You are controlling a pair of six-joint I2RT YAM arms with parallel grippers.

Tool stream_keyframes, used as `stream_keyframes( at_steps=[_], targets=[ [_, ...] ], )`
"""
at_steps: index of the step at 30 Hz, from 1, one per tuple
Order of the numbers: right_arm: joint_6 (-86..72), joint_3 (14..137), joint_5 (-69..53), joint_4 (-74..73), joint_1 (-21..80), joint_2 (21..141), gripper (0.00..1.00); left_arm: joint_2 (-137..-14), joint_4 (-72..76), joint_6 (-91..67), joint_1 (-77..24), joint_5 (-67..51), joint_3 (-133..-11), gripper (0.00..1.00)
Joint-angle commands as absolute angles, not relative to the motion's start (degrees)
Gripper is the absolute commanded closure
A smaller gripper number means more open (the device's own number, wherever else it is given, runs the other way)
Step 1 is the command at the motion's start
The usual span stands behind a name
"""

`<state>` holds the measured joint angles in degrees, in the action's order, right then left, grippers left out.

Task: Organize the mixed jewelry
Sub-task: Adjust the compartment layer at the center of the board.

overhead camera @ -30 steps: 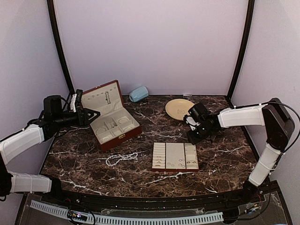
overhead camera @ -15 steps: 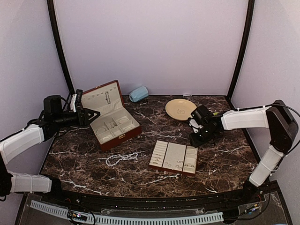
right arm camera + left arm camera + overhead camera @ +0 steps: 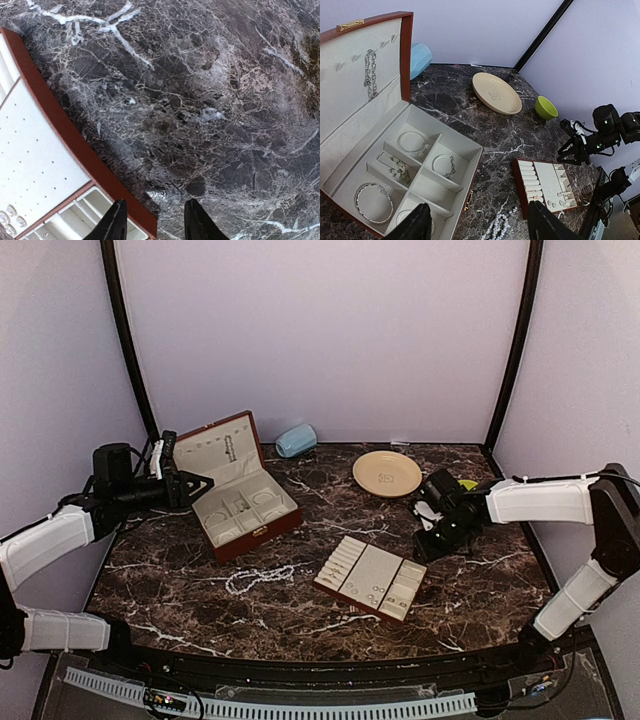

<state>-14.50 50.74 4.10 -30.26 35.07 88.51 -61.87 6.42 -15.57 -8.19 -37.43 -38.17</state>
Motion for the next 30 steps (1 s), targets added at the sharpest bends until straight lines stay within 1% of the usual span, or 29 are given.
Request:
stream_keyframes(
  at_steps=[1, 9, 18, 24, 30],
  targets=[
    [-14.3, 50.7, 3.1, -31.3, 35.0, 86.8, 0.59, -60.8, 5.9, -15.3, -8.3, -37.6, -38.0, 0.32],
    [-11.1, 50.7, -2.0, -30.6, 35.0, 87.9, 0.58, -59.9, 5.8, -15.2, -8.3, -37.3, -37.9, 0.32],
    [-10.7, 50.5, -1.1, -29.3, 35.1, 91.4, 0.62, -59.7, 5.6, -15.2, -8.3, -37.3, -37.9, 0.32],
    [-11.6, 50.9, 1.7, -29.5, 35.1, 92.2, 0.7, -59.9, 5.7, -15.2, -8.3, -37.4, -37.9, 0.32],
    [-13.0, 50.8, 4.7, -30.4, 35.1, 92.0, 0.82, -59.9, 5.7, -15.1, -8.3, -37.3, -37.9, 0.32]
  ],
)
